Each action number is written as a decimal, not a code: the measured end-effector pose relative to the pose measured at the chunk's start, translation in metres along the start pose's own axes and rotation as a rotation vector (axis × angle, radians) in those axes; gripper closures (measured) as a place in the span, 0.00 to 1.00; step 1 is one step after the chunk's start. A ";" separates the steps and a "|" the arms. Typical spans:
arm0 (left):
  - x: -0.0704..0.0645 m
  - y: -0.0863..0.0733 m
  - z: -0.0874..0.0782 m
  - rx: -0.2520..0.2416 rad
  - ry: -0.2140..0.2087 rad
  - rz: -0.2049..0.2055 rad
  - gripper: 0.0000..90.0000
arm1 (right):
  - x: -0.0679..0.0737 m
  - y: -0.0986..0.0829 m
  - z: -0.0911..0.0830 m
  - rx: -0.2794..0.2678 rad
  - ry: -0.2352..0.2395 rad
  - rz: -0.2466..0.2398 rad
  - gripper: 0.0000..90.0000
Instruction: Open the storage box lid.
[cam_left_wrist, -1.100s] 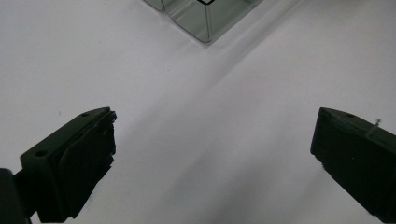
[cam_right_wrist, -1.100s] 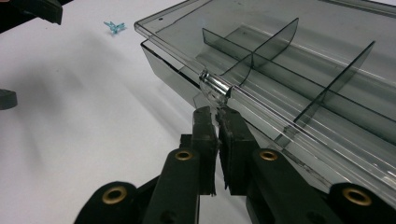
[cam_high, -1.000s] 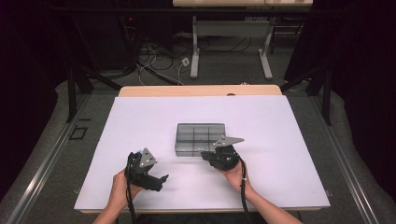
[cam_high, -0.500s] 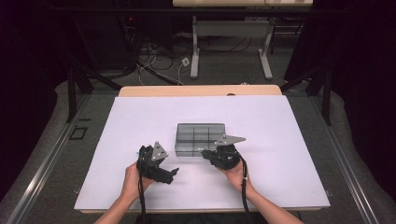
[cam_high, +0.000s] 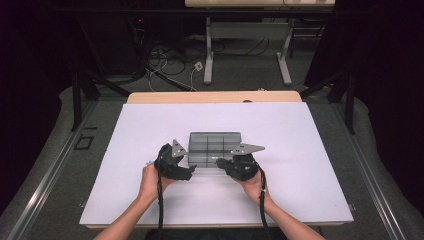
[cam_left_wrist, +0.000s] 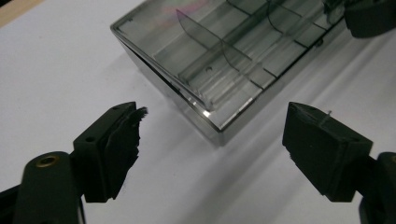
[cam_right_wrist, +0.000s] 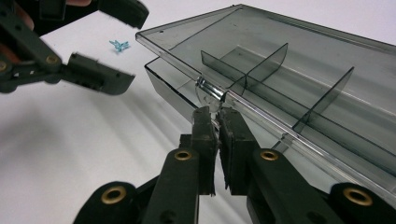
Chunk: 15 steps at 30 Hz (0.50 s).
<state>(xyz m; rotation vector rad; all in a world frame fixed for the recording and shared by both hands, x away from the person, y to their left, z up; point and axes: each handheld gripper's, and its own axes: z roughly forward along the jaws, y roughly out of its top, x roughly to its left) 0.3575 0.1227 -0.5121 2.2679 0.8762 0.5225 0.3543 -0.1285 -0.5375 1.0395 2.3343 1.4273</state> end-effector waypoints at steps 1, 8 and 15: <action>0.000 0.002 0.000 0.002 0.005 0.006 0.31 | 0.000 0.000 0.000 -0.010 0.002 -0.003 0.95; -0.001 0.005 0.004 -0.033 -0.006 -0.008 0.56 | -0.001 0.001 -0.001 0.002 0.002 -0.005 0.95; -0.001 0.001 0.004 -0.059 0.003 -0.009 0.58 | -0.002 0.002 -0.004 0.008 -0.007 -0.018 0.93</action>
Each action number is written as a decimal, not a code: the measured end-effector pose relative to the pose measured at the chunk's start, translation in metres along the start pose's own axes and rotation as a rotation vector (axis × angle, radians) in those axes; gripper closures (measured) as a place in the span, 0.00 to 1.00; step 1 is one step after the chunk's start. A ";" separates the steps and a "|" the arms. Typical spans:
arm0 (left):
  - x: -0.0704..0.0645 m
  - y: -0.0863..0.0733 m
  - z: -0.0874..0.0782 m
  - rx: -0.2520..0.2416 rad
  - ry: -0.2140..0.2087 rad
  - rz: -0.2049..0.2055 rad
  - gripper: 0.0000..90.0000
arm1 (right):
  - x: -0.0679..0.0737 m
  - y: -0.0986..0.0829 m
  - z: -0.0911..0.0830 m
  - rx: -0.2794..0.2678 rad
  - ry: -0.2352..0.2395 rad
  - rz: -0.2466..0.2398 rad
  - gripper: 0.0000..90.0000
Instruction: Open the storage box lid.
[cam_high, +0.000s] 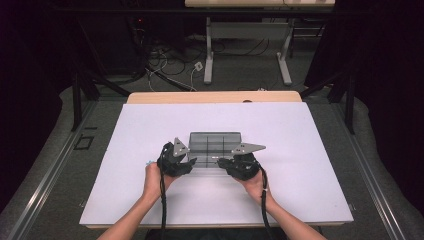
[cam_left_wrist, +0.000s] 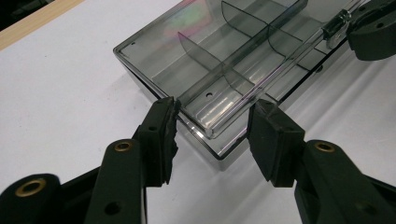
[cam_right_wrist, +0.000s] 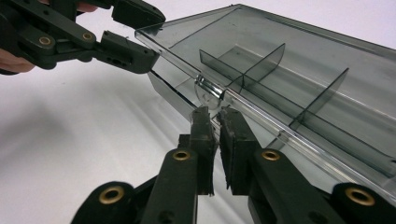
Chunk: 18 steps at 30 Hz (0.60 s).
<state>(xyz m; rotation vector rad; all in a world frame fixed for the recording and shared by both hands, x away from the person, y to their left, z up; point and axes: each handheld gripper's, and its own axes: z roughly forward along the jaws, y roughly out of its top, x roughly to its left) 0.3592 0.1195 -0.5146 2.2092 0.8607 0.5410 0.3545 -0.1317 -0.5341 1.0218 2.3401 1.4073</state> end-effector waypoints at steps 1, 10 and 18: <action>0.001 0.000 -0.001 -0.002 -0.001 0.000 0.59 | -0.001 0.001 -0.003 0.026 0.003 0.005 0.92; 0.002 -0.001 -0.003 -0.047 0.016 0.003 0.62 | -0.012 0.000 -0.026 0.024 -0.058 0.028 0.88; 0.001 0.000 -0.004 -0.069 0.029 0.002 0.64 | -0.024 -0.003 -0.044 0.047 -0.159 0.044 0.83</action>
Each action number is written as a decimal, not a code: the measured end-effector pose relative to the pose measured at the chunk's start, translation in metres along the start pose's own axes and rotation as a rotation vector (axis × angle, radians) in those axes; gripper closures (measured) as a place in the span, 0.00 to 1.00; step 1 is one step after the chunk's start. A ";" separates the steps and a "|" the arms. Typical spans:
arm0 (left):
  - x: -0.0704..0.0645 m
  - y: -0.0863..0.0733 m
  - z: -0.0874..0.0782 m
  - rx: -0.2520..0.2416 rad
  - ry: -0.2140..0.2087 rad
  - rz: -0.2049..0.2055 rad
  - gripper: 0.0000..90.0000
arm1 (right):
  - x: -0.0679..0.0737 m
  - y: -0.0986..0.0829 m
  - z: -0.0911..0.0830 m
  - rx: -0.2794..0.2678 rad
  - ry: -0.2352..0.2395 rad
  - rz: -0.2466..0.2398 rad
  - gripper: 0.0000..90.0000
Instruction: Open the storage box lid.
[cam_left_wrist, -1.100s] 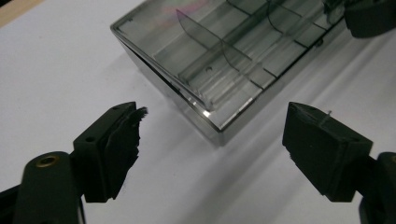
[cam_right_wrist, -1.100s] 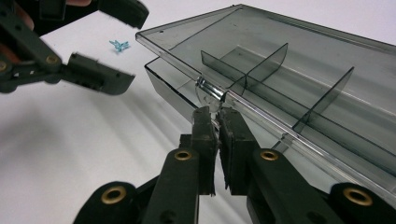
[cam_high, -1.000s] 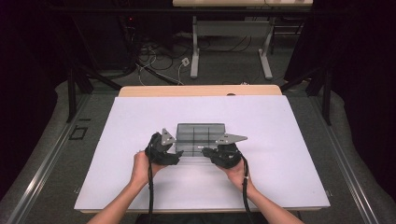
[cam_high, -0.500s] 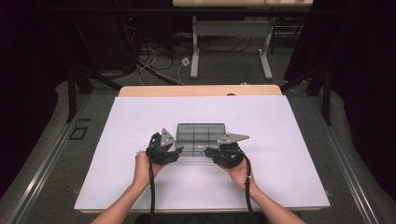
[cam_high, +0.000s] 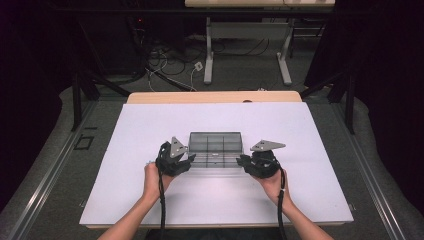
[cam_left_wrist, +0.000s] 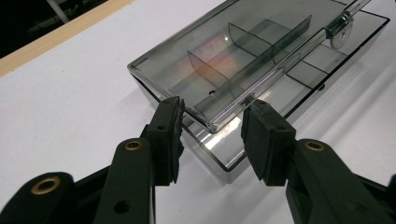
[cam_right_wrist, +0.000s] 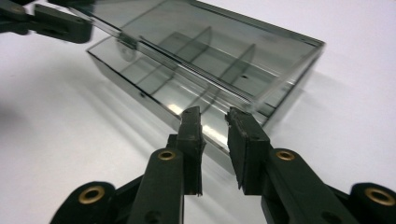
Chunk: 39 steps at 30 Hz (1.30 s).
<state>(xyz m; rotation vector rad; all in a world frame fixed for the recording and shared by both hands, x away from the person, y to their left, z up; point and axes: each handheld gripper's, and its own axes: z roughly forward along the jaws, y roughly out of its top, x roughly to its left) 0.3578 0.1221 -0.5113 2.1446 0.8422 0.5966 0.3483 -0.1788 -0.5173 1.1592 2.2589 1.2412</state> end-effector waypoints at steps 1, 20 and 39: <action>0.000 0.000 0.000 0.000 0.000 0.000 0.64 | -0.001 0.000 0.001 0.005 -0.011 -0.003 0.82; 0.005 0.007 0.000 0.002 -0.009 -0.002 0.65 | -0.011 0.016 0.008 0.007 -0.078 -0.052 0.70; 0.014 0.022 -0.002 0.031 -0.008 0.031 0.68 | -0.015 0.031 0.009 0.036 -0.097 -0.082 0.73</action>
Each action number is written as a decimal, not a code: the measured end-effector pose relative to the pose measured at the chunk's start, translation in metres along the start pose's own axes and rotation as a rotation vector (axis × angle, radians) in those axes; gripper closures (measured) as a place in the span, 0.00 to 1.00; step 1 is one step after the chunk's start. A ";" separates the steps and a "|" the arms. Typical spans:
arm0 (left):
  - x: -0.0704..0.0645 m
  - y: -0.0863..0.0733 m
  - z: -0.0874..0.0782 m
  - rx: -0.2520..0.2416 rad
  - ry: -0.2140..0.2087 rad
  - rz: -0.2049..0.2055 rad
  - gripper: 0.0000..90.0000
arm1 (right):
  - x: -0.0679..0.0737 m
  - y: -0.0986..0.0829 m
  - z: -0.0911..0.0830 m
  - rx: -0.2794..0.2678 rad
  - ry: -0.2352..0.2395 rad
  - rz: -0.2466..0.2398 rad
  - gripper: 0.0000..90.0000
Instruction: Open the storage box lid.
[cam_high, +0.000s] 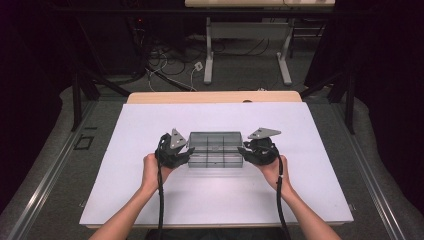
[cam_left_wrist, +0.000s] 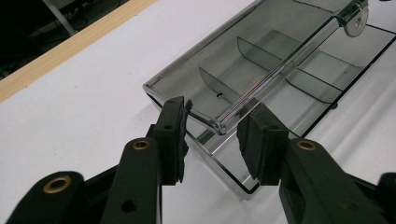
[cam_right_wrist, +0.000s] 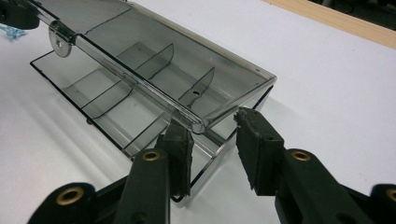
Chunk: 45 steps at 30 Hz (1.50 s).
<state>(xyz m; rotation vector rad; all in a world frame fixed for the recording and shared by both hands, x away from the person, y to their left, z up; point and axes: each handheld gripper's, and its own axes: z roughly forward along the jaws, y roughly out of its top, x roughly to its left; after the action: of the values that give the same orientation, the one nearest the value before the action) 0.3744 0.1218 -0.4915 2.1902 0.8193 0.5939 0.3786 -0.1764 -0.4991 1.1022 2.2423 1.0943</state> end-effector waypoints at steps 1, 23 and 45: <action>0.001 0.002 0.000 -0.005 0.003 0.007 0.68 | 0.000 0.001 0.001 -0.006 -0.002 -0.002 0.73; 0.024 0.025 0.006 0.026 -0.052 -0.042 0.70 | -0.013 0.034 0.011 0.051 -0.012 -0.029 0.76; 0.036 0.034 0.013 0.033 -0.068 -0.066 0.73 | -0.022 0.045 0.019 0.073 -0.013 -0.029 0.79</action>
<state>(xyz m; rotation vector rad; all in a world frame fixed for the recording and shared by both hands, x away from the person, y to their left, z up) 0.4200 0.1224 -0.4680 2.1920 0.8670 0.4735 0.4248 -0.1678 -0.4744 1.0990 2.2973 0.9985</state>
